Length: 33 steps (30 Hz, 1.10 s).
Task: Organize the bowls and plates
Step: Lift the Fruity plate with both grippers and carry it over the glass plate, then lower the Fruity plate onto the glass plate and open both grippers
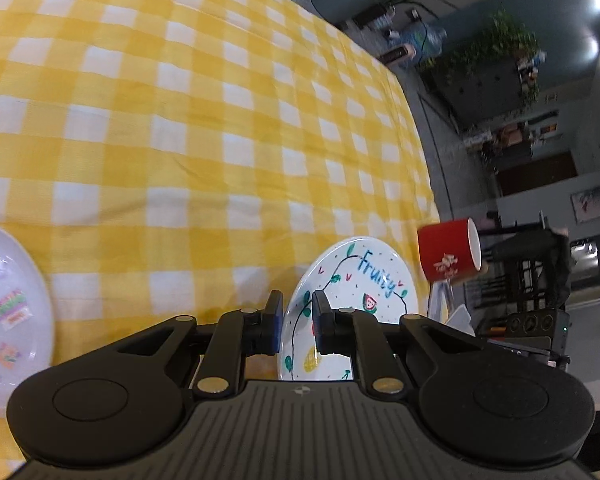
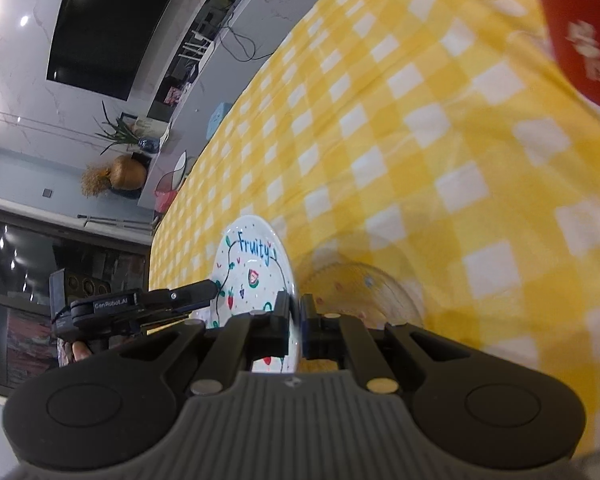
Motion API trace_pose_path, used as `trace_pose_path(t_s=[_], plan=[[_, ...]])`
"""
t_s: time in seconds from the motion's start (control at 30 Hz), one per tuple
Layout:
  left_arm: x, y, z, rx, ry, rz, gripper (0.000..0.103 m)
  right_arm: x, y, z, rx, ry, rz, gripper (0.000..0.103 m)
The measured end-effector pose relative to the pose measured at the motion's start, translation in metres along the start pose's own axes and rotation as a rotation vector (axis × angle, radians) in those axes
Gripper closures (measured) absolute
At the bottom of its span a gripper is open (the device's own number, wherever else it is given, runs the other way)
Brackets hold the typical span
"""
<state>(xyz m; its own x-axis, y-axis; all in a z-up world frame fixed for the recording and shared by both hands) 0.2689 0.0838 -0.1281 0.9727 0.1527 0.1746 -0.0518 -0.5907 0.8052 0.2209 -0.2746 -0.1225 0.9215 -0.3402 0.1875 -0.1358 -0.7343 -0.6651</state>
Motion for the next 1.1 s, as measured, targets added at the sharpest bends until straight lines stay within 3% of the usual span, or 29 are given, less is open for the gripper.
trace_pose_path(t_s=[0.63,1.1], plan=[[-0.027,0.03,0.05,0.083,-0.12,0.102,0.087,-0.036,0.052,-0.026,-0.056,-0.001,0.133,0.1],[-0.034,0.032,0.062,0.149,-0.127,0.162,0.087,-0.038,0.055,-0.016,-0.14,0.015,0.134,0.098]])
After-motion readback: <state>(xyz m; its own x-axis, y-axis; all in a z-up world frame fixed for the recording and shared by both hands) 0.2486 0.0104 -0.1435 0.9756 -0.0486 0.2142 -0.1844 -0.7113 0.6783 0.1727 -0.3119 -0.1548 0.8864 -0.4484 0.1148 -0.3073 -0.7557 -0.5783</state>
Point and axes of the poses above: each gripper's, at about its wrist camera, not at the fingertips, and z roughly the way its jaws point, y to its right, x to its top, the point moved 2 cm from there along z, roughly the way its jaws point, and after that the axes turned 11 degrees about -x, right-handed, at the moved point
